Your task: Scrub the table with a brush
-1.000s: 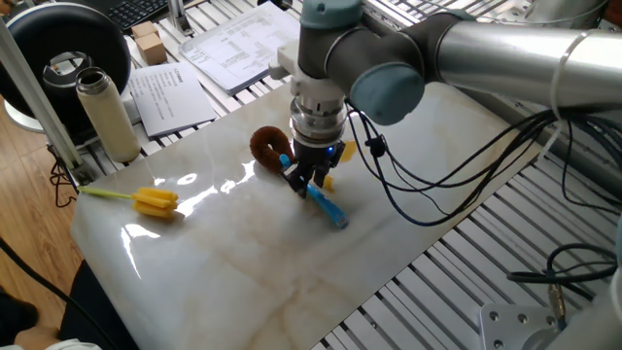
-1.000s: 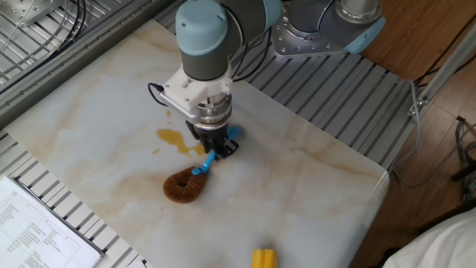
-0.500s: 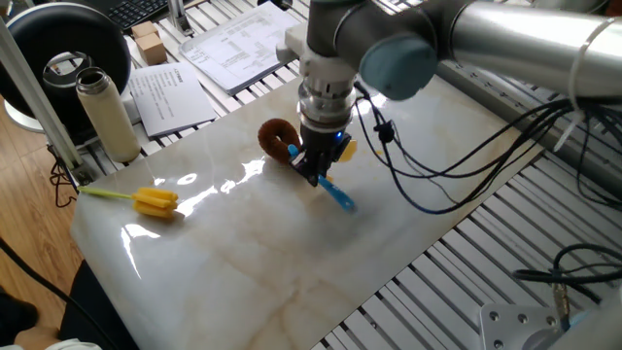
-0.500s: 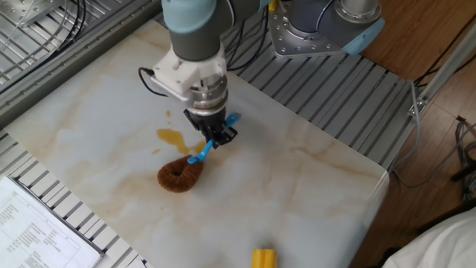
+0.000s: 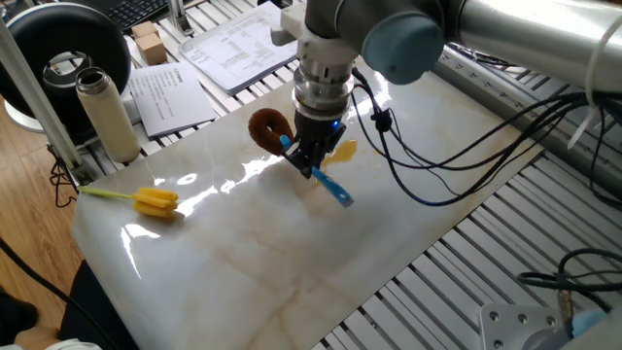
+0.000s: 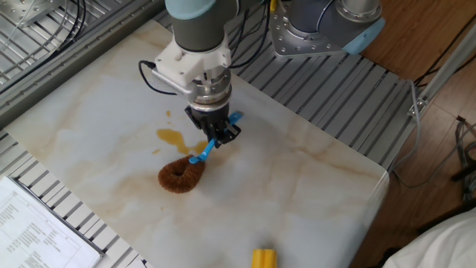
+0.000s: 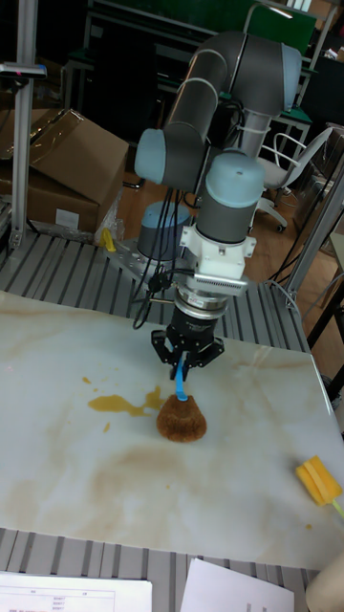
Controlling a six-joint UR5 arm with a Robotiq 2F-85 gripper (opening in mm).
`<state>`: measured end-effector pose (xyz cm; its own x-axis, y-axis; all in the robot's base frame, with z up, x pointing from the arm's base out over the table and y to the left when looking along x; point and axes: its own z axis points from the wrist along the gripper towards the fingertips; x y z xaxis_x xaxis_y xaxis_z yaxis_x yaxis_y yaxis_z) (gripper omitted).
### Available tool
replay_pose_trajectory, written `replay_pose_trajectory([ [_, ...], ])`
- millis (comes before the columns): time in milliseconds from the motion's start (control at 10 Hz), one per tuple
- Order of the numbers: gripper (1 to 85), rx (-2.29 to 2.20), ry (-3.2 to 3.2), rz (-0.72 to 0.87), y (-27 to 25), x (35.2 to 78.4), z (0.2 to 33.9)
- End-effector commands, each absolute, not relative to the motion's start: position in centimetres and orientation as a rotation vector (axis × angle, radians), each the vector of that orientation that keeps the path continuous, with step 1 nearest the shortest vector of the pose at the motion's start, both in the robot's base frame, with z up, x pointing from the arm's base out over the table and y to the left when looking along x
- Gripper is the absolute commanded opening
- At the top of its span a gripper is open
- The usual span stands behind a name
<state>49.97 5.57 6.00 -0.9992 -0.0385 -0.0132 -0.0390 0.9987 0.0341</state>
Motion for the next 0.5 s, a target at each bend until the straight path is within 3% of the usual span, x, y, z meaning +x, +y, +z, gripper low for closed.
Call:
replay_pose_trajectory([
  [0, 1.3, -0.105, 3.181, -0.028, 2.8, 46.7, 7.0],
  [300, 1.3, -0.071, 3.188, -0.036, 2.0, 45.0, 7.2],
  [400, 1.3, -0.124, 3.137, -0.066, 1.6, 46.3, 7.2],
])
